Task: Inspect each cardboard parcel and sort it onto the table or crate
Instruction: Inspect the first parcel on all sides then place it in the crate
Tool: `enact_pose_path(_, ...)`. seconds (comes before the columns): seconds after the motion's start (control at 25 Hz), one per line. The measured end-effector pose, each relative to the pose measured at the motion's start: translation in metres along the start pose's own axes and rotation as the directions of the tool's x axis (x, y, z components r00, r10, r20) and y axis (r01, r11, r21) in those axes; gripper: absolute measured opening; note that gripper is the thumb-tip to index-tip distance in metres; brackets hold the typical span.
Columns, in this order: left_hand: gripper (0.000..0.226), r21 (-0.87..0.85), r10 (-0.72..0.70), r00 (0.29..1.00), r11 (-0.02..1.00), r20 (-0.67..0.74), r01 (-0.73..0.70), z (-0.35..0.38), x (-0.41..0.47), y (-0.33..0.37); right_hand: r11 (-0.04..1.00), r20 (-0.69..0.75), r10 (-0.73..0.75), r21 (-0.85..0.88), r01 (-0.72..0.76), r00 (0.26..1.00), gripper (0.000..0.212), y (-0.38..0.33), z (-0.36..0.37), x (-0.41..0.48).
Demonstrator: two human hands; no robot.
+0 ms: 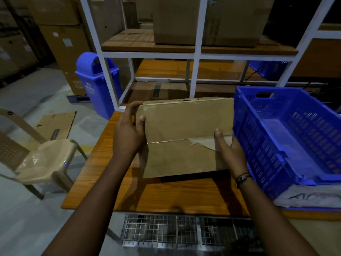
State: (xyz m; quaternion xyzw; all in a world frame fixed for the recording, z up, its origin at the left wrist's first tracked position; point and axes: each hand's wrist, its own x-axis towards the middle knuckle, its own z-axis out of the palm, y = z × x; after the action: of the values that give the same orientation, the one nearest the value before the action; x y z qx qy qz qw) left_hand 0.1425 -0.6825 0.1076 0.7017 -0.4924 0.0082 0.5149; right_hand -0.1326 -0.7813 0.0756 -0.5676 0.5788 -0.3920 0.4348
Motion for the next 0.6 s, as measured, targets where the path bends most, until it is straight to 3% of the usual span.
enact_pose_path(0.08,0.036,-0.008,0.002,1.0,1.0,0.014,-0.002,-0.003,-0.002,-0.001,0.987,0.056,0.121,0.095,-0.126,0.991,0.093,0.015,-0.002,-0.002)
enact_pose_path(0.12,0.036,-0.019,-0.002,1.0,1.0,0.019,0.003,-0.005,-0.003,-0.002,0.984,0.05,0.106,0.136,-0.112,0.993,0.091,0.017,-0.002,-0.003)
enact_pose_path(0.24,0.037,-0.06,-0.047,0.999,0.997,0.02,0.048,-0.011,-0.007,-0.006,0.984,-0.089,-0.087,0.147,0.1,0.992,0.064,0.007,-0.006,-0.003)
enact_pose_path(0.36,0.038,-0.026,-0.204,0.973,0.978,0.105,0.208,-0.007,-0.021,-0.016,0.926,-0.176,-0.371,0.007,0.378,0.912,0.062,-0.02,-0.017,0.004)
enact_pose_path(0.44,0.039,0.006,-0.289,0.937,0.956,0.198,0.294,0.003,-0.035,-0.021,0.82,-0.139,-0.562,-0.218,0.529,0.815,0.066,-0.04,-0.02,0.009)
enact_pose_path(0.52,0.04,-0.003,-0.298,0.92,0.951,0.253,0.309,0.014,-0.046,-0.023,0.637,-0.033,-0.712,-0.45,0.626,0.701,0.063,-0.055,-0.014,0.005)
enact_pose_path(0.6,0.041,-0.069,-0.259,0.929,0.956,0.265,0.286,0.021,-0.05,-0.026,0.484,0.057,-0.793,-0.545,0.684,0.606,0.054,-0.059,-0.003,-0.004)
